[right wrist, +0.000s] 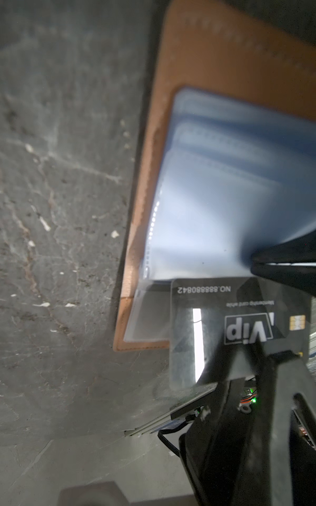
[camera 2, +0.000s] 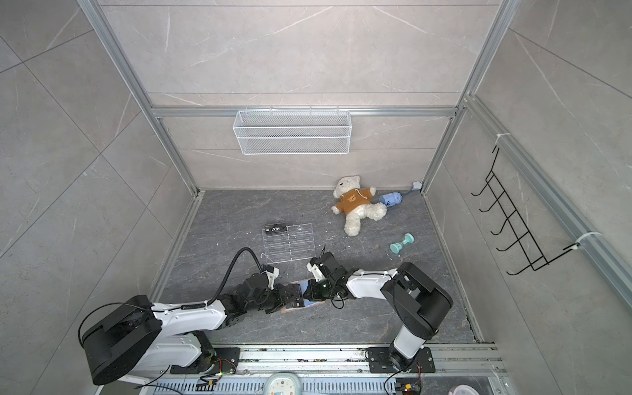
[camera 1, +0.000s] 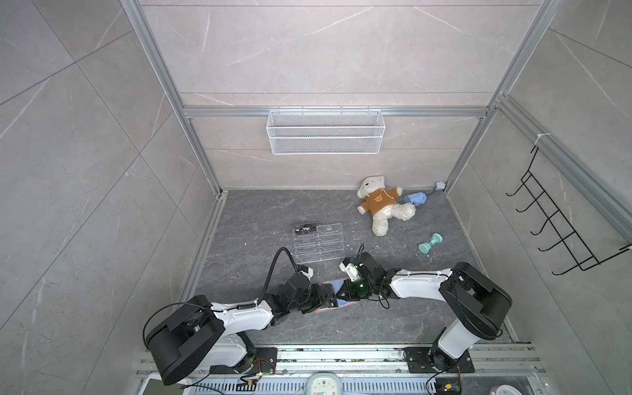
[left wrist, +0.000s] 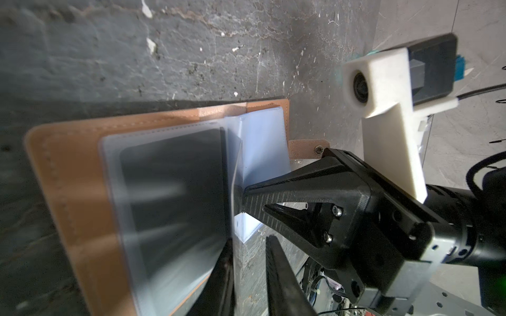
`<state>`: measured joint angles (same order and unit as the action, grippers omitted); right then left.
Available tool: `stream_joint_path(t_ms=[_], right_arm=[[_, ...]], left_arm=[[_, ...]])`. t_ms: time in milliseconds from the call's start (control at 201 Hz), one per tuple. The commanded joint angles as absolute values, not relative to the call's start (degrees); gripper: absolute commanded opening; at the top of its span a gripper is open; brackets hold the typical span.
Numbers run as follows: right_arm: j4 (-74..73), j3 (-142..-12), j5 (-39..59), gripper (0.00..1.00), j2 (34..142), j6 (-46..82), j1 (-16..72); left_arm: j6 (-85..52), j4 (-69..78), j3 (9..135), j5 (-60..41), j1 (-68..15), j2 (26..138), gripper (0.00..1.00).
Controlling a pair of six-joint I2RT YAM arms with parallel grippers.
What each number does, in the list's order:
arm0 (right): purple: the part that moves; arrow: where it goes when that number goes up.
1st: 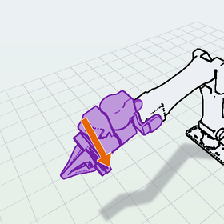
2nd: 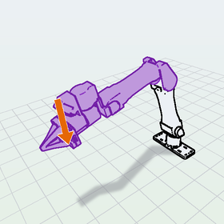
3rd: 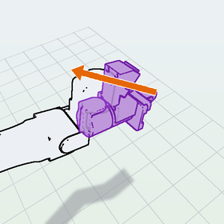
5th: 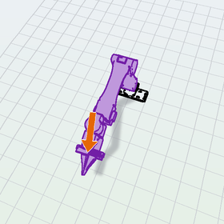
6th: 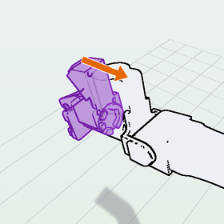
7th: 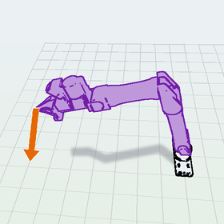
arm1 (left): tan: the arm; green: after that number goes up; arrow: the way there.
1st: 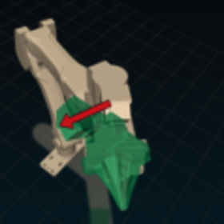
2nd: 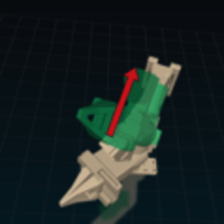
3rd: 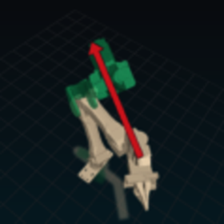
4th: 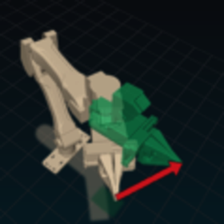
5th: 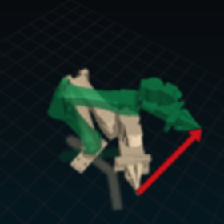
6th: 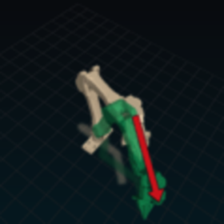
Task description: Take the credit cards out of the card holder
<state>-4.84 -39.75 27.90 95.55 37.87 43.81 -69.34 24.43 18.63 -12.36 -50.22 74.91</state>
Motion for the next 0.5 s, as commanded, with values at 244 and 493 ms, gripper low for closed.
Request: stream_joint_path(t_ms=[244,493], right_arm=[[-4.6,-39.6,27.2,0.06,96.5,38.3,44.3],[-3.6,-39.7,26.6,0.06,95.7,37.8,44.3]], left_arm=[[-68.6,25.8,19.9,-13.2,-50.4,75.5,0.12],[-68.2,24.5,19.3,-12.6,-50.4,74.1,0.02]])
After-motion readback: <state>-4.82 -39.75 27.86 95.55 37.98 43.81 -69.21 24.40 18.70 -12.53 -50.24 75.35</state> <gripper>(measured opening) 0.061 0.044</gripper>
